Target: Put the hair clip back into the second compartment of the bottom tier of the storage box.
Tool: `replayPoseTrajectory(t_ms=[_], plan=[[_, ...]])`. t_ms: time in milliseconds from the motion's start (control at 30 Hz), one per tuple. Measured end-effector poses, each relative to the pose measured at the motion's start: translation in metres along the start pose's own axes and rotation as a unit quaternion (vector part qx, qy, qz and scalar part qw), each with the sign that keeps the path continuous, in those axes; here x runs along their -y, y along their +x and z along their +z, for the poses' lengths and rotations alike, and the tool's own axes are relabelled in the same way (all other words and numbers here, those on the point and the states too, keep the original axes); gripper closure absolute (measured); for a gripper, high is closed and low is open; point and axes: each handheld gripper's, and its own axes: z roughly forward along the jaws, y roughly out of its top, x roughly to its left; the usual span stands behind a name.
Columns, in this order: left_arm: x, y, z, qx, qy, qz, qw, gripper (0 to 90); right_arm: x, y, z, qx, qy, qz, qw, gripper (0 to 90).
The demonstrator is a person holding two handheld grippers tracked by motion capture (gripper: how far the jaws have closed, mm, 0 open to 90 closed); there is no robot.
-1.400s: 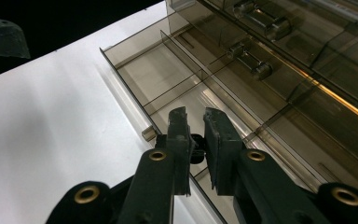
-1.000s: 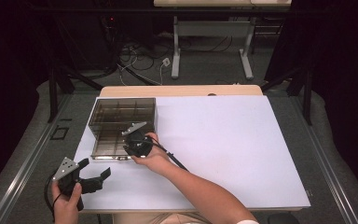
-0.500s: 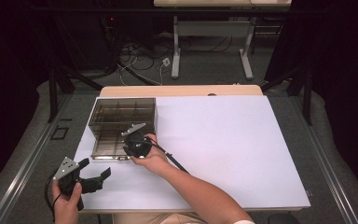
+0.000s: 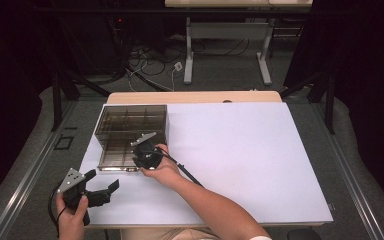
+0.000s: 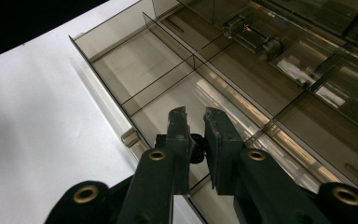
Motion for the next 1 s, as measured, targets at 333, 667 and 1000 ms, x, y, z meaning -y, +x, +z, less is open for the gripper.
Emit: replayPoseTrajectory(t_ms=[333, 667, 1000], plan=[[0.0, -0.0003, 0.0003, 0.0, 0.0, 0.0, 1.0, 0.4, -0.001, -0.0031, -0.0023, -0.005, -0.004, 0.001, 1.0, 73.6], [0.0001, -0.0003, 0.0005, 0.001, 0.002, 0.001, 1.0, 0.4, 0.0021, -0.0058, -0.0038, -0.008, -0.007, -0.002, 0.9999, 66.8], [0.0002, -0.0002, 0.0012, 0.0, 0.002, 0.002, 1.0, 0.3, 0.0038, -0.0085, -0.0097, -0.018, -0.017, 0.003, 0.9997, 57.7]])
